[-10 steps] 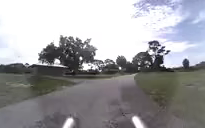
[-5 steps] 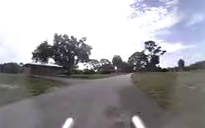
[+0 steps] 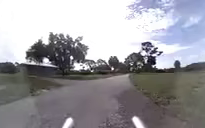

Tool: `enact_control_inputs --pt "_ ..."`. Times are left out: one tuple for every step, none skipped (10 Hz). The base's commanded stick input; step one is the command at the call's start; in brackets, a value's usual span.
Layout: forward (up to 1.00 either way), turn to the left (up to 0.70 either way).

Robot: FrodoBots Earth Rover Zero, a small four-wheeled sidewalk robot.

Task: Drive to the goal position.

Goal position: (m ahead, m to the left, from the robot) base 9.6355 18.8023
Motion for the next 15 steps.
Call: enact_control_inputs --pt "0.69 0.03" --pt "0.69 0.03" --pt "0.69 0.03" --pt "0.69 0.03" --pt "0.69 0.03" --pt "0.69 0.03" --pt "0.69 0.03" --pt "0.69 0.08" --pt "0.69 0.27" --pt "0.69 0.34" --pt "0.69 0.34" --pt "0.69 0.34" --pt "0.69 0.34" --pt "0.69 0.34" --pt "0.69 0.34"
